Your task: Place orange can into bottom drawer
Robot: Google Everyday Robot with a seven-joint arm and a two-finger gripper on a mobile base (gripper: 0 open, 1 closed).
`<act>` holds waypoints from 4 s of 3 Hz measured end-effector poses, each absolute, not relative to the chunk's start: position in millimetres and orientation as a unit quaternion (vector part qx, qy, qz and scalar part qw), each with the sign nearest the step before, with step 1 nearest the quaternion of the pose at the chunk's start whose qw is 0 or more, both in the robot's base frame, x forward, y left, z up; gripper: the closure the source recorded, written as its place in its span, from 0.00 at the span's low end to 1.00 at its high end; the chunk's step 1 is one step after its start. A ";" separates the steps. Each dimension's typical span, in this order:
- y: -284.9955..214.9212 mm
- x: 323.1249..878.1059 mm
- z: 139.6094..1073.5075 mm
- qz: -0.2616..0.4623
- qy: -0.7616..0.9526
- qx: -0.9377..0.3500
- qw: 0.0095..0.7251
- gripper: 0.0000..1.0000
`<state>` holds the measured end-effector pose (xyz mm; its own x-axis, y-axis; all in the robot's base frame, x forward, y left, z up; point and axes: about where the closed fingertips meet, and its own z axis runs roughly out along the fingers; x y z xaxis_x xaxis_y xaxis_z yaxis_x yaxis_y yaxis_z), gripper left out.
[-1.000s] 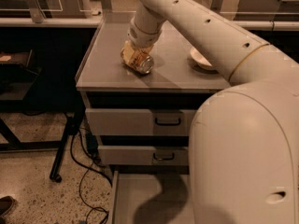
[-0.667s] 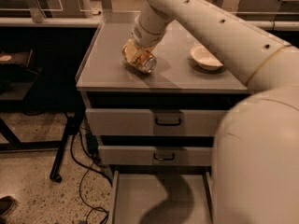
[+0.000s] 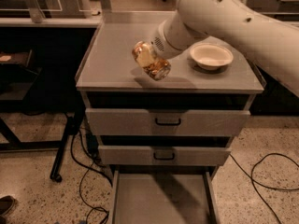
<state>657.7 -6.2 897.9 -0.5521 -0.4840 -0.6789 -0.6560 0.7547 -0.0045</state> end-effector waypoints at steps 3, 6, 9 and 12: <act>-14.2 562.8 886.7 0.109 0.894 -0.325 0.290 1.00; -5.2 500.2 815.6 0.128 0.930 -0.281 0.199 1.00; 10.9 470.7 739.4 0.177 0.942 -0.254 0.133 1.00; 4.2 434.1 576.1 0.291 0.953 -0.087 0.024 1.00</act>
Offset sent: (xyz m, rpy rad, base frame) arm -0.0877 -0.0140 -0.0025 -0.0710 0.0740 0.0306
